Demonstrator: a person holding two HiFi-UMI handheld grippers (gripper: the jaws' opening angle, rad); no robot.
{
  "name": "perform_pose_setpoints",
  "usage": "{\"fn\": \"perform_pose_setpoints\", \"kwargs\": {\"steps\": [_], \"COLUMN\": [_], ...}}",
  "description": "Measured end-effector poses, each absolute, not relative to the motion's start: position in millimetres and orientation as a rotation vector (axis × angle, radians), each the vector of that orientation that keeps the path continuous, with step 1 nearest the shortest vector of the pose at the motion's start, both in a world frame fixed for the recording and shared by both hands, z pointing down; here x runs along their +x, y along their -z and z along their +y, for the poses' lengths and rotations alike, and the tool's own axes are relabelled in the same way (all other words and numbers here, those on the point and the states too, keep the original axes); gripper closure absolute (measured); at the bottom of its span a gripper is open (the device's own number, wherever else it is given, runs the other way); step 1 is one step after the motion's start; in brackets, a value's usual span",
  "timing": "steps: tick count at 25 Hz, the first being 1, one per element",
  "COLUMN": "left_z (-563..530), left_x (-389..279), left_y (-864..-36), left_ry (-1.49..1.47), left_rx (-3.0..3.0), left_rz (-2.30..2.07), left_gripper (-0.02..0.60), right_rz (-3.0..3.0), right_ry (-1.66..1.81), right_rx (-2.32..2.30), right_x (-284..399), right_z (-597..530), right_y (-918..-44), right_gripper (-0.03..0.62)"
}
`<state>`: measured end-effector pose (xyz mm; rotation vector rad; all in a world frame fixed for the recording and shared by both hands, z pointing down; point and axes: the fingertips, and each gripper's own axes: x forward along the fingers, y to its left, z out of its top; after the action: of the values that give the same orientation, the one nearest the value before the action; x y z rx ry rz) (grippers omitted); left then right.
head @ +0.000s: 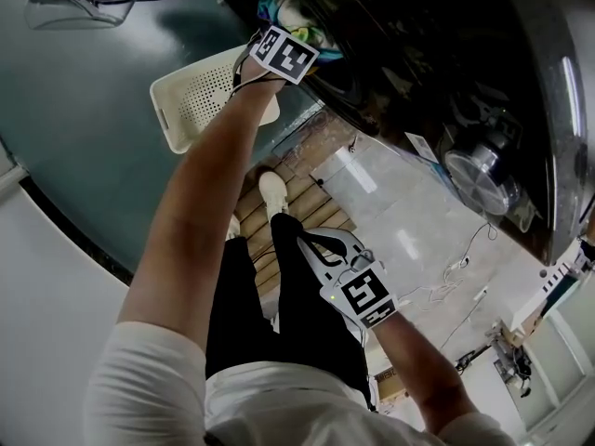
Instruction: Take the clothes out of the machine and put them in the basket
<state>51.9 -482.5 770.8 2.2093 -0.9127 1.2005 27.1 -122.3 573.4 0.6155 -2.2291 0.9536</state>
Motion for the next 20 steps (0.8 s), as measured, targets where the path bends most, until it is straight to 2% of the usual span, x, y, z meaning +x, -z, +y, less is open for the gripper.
{"fn": "perform_pose_setpoints", "kwargs": {"steps": [2, 5, 20], "left_z": [-483, -482, -465], "left_x": [52, 50, 31], "left_y": [-763, -756, -688], "left_ry": [-1.183, -1.138, -0.866], "left_rx": [2.218, 2.218, 2.303], "left_rz": [-0.927, -0.961, -1.010], "left_gripper": [0.417, 0.462, 0.480], "right_rz": [-2.238, -2.242, -2.279], "right_ry": [-0.949, -0.952, -0.942], "right_rx": [0.610, 0.594, 0.613], "right_x": [25, 24, 20], "right_z": [-123, -119, -121], "right_y": [-570, -570, -569], "right_gripper": [0.591, 0.591, 0.591]}}
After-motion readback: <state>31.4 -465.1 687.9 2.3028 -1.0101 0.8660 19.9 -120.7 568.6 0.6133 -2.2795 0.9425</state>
